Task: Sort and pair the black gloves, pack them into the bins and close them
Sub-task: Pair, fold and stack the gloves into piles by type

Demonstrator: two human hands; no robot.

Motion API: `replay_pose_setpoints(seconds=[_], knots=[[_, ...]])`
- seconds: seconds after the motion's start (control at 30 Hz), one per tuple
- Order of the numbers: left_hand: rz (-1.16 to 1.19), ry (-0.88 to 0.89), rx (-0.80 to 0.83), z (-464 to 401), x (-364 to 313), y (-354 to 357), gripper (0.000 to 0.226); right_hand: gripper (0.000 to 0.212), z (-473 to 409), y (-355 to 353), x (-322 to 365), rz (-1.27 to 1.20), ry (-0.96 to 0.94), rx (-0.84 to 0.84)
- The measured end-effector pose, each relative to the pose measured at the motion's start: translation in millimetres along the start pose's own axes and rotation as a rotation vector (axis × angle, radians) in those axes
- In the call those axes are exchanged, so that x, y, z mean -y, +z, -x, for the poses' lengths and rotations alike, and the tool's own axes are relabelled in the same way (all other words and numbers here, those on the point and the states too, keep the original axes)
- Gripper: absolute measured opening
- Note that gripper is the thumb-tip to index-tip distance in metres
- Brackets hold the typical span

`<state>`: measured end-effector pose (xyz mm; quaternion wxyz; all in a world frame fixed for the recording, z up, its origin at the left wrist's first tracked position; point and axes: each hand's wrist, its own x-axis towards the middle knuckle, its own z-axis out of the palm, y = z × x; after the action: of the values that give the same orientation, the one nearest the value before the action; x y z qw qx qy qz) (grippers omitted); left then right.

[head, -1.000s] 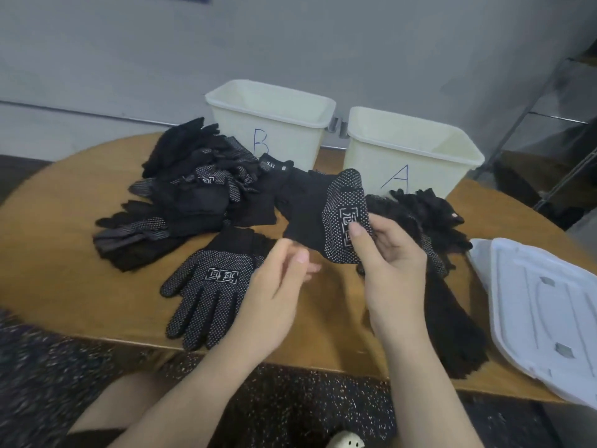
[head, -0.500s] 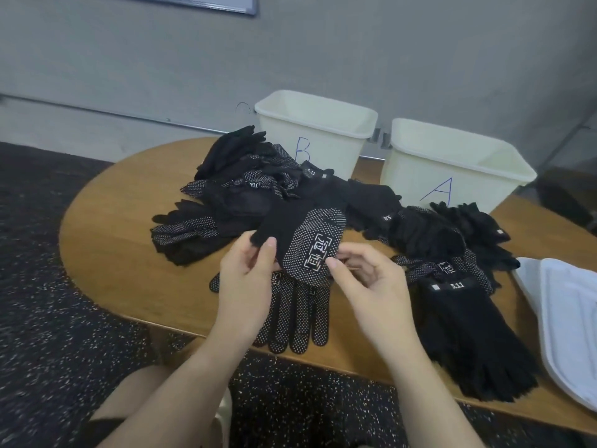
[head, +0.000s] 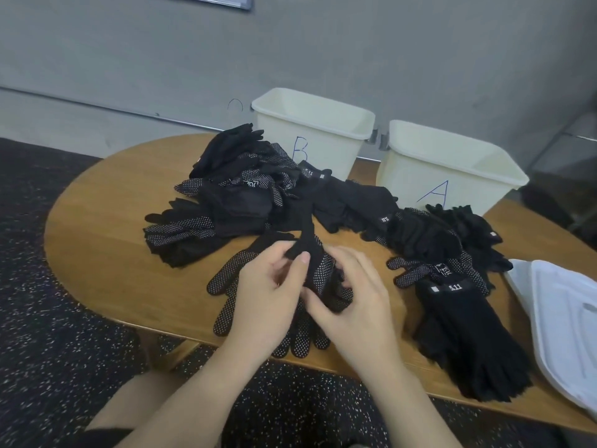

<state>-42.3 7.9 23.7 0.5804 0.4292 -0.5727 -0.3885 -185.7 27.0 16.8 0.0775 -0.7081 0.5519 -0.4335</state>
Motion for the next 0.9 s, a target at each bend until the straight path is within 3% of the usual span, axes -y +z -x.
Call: replay_pose_setpoints(seconds=[0.1,0.27,0.33,0.43,0.53,0.67,0.8,0.9], knots=[[-0.108,0.075,0.074,5.5,1.4,2.8,0.022,0.045,-5.6,1.7,-2.5,-0.016,0.047,-0.051],[-0.236,0.267,0.199,6.0,-2.7,-5.2,0.04,0.011,-12.5,1.7,-3.4,-0.055,0.012,-0.191],[-0.276,0.278,0.134,3.0,-4.3,-13.9,0.043,0.023,-17.7,-3.5,-6.0,-0.058,0.012,-0.235],[-0.245,0.159,0.042,-2.8,-4.1,-31.5,0.037,0.037,-25.8,-17.7,-2.2,-0.295,0.145,-0.213],[-0.194,-0.007,0.071,-6.4,-5.1,-50.3,0.033,0.027,-28.5,-28.0,9.9,-0.483,0.19,-0.181],[-0.185,-0.051,0.105,0.2,-6.0,-77.0,0.025,0.016,-28.4,-18.8,24.9,-0.706,0.271,-0.063],[0.008,-0.114,0.293,-0.1,-9.4,-95.3,0.031,0.018,-28.3,1.2,30.5,-0.814,0.351,0.035],[-0.089,-0.118,0.346,-4.3,-3.2,-99.5,0.025,0.017,-31.8,17.8,27.3,-0.857,0.414,0.118]])
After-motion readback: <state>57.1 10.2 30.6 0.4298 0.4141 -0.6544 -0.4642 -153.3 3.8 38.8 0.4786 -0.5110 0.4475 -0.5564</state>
